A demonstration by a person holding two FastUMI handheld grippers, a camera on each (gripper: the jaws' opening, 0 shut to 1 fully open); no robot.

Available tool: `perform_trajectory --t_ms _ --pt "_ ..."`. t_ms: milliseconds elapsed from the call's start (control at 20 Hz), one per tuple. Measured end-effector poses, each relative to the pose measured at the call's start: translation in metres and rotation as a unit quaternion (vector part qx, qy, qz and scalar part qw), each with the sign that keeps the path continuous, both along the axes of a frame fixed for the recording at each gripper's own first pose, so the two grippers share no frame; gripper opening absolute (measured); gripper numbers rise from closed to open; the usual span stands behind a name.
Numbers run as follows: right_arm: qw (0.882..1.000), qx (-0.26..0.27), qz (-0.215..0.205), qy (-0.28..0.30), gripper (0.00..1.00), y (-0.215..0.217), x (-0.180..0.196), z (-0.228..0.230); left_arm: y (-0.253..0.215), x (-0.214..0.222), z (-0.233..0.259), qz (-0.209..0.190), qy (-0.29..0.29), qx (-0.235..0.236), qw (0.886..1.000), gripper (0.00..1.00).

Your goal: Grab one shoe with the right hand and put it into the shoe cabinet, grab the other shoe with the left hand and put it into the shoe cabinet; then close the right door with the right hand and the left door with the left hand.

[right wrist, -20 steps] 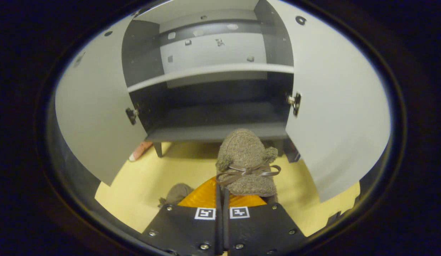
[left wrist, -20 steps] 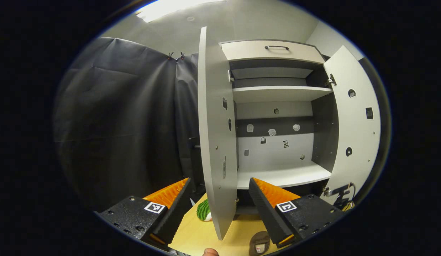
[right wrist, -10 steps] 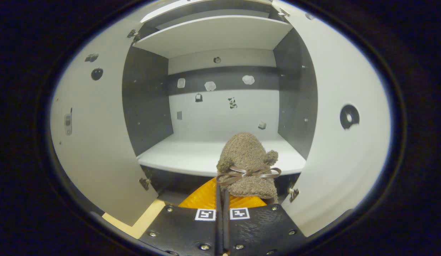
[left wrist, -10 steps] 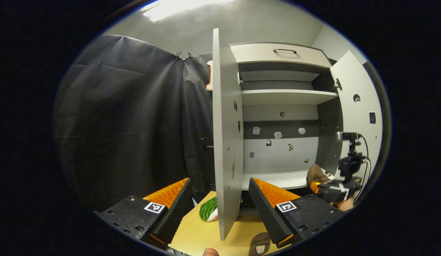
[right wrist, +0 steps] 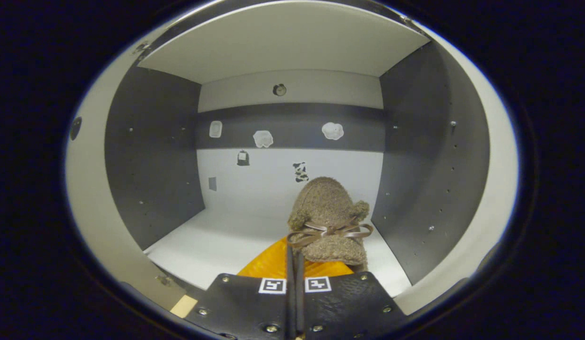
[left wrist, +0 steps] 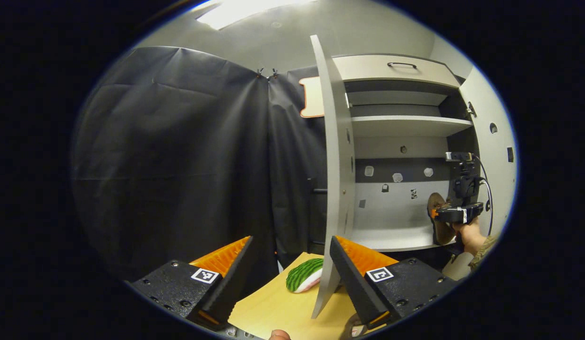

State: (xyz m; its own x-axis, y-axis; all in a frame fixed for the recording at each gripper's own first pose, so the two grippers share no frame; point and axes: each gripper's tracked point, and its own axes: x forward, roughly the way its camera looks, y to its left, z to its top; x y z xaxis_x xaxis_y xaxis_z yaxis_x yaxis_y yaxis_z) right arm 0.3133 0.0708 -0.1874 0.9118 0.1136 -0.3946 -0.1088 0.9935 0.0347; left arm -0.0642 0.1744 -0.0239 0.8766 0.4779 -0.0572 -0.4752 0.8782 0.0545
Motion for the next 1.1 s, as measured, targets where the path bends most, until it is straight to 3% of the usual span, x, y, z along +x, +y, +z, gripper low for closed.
perform_trajectory --t_ms 250,500,850,1100 --pt "1.000 -0.009 -0.008 0.025 0.00 -0.001 0.030 -0.029 0.030 -0.018 -0.006 0.058 0.008 -0.003 0.998 0.98" --pt "0.999 -0.014 -0.006 0.047 0.00 0.004 0.039 -0.055 0.042 -0.030 -0.015 0.087 0.018 -0.010 0.996 0.98" --pt "0.997 -0.004 -0.021 0.067 0.01 0.000 0.044 -0.062 0.039 -0.026 -0.016 0.079 0.022 -0.010 0.997 0.98" --pt "0.996 0.012 -0.030 0.085 0.12 -0.003 0.038 -0.061 0.037 -0.025 -0.015 0.065 0.019 -0.008 0.998 0.98"
